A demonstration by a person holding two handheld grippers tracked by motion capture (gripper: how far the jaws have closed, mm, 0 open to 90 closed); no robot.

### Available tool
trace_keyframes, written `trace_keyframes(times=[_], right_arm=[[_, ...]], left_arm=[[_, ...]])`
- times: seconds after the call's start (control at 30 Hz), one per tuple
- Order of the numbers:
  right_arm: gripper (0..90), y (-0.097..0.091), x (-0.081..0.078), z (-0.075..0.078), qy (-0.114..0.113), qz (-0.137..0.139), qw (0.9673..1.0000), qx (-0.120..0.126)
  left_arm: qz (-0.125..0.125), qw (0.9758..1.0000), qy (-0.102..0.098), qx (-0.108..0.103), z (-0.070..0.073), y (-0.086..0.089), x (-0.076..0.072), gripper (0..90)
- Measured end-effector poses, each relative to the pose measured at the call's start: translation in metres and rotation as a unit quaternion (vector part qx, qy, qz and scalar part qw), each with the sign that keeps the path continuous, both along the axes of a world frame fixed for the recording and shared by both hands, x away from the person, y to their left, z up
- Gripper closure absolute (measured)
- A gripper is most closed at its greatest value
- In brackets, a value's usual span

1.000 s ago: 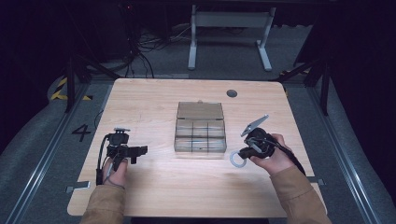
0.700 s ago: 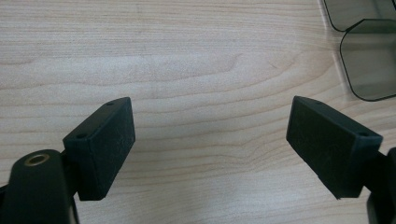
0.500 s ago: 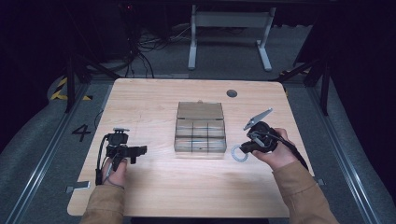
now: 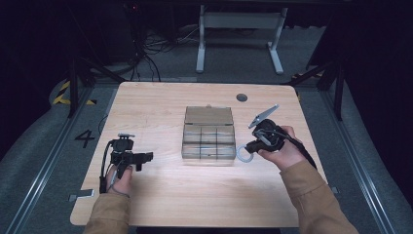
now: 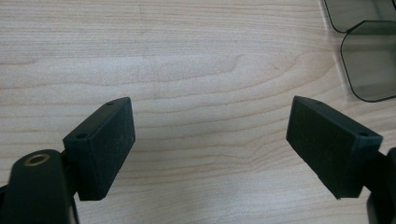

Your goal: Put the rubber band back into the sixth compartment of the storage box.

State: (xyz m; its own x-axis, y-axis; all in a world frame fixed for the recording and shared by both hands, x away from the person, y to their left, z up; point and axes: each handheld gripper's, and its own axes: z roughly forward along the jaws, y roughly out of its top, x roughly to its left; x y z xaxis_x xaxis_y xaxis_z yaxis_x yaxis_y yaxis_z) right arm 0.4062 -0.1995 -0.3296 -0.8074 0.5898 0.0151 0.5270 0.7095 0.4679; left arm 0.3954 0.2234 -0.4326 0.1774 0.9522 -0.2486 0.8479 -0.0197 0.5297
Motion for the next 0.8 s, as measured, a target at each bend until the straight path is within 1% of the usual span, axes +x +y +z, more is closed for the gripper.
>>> trace_keyframes(times=[0.23,0.37,0.47,0.63,0.8], right_arm=[[82.6,0.012,0.009,0.004,0.001,0.007,1.0000,-0.001],[82.6,0.016,0.013,0.007,-0.001,0.011,0.9999,0.008],[82.5,0.020,0.017,0.007,0.000,0.013,0.9999,0.010],[82.6,0.028,0.024,0.008,-0.001,0.019,0.9998,0.006],[82.6,0.032,0.030,0.009,0.001,0.019,0.9998,0.003]], left_arm=[[-0.001,1.0000,0.000,0.000,0.000,0.000,0.000,16.1],[0.000,1.0000,0.000,0.000,0.001,0.001,0.000,16.1],[0.000,1.0000,-0.001,0.000,0.001,0.001,0.000,16.1],[0.000,1.0000,0.000,0.000,0.001,0.001,0.000,16.1],[0.000,1.0000,0.000,0.000,0.001,0.001,0.000,16.1]])
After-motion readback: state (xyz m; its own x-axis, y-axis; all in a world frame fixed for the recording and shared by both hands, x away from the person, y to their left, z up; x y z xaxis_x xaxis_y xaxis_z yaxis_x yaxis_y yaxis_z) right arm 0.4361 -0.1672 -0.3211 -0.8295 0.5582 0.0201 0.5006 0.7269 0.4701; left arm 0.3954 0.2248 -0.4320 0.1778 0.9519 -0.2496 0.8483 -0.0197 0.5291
